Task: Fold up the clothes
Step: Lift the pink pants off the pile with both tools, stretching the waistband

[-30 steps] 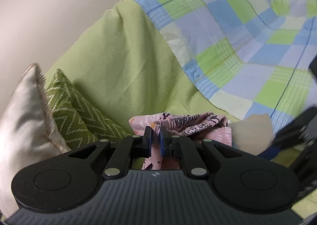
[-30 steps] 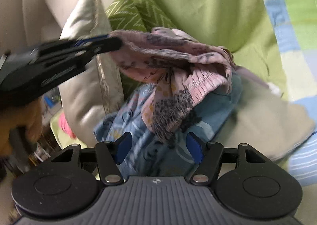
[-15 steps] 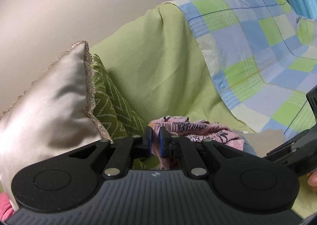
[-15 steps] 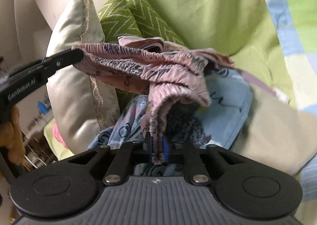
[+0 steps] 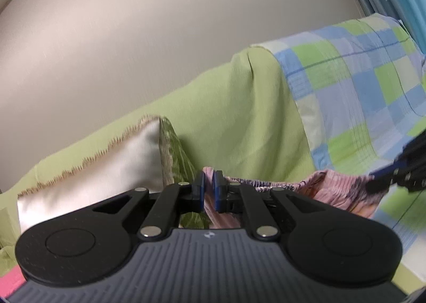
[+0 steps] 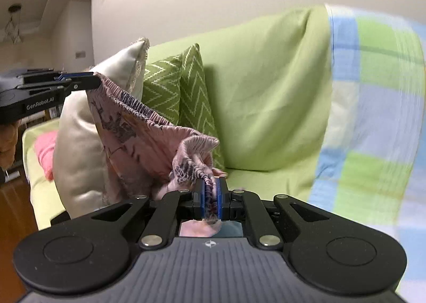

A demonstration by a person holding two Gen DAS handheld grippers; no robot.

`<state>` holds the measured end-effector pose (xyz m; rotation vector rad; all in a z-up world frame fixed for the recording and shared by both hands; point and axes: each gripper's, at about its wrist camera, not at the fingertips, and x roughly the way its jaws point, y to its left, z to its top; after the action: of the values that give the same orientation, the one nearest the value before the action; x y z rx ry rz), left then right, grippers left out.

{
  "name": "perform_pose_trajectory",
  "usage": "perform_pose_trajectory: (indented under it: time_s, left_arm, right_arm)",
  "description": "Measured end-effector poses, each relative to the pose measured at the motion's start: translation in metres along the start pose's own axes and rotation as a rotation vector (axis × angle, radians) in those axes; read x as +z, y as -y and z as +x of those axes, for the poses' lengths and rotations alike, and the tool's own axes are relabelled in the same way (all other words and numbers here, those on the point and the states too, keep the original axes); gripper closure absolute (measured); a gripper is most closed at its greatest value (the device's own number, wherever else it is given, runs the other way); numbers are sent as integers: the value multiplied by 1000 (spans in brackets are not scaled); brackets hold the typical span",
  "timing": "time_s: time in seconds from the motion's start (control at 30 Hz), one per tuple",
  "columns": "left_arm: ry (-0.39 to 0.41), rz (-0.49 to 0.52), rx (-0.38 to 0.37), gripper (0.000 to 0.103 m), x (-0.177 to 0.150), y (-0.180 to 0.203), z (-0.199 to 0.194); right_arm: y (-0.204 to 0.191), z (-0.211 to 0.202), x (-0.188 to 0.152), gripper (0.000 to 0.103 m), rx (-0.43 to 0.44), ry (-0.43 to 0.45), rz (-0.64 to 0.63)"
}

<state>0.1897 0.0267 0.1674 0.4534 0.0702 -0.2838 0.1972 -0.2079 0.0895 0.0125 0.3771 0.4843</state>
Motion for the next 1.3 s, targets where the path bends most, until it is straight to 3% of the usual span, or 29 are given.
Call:
perform_pose_trajectory:
  time_s: [0.1,0.27,0.3,0.33,0.4,0.63,0.83,0.93,1.0,1.13,1.3]
  left_arm:
    - [0,-3,-5,97,3,8,-5]
    - [-19,8,-15,97,5,15,-11]
    - [-23,19,-8,97,5,17,-11]
    - [-28,23,-4,97,4,18,-11]
    - [-44,12,-3,97,2,17,-10]
    - [-55,13,1,97,-3,12,-8]
    - [-47,-2,-11,97,0,6,-2]
    - [-44,6,-9,97,-1,4,0]
    - [-47,17,2,97,-3,4,0]
    - [-54,6,30,97,-6,-1,-2]
    - [-21,-30,50,97,14,-9,-16]
  right_arm:
    - [5,-13,1,103,3,1,-35]
    - [17,-28,-1,103,1,-10,-15]
    - [20,-31,-2,92,5,-11,-9]
    - [22,-31,-4,64,9,-19,-3]
    - [23,-29,-15,34,9,-35,-15]
    - [-1,6,-91,36,52,-181,-288]
    - [-41,46,-127,45,-5,-159,-565]
    - [-49,58,-129,59,-34,-126,-639]
    - [-50,62,-127,98,-47,-127,-692]
    - [-42,41,-108,98,-85,-77,-759]
    - [-23,-25,-51,98,-178,33,-785]
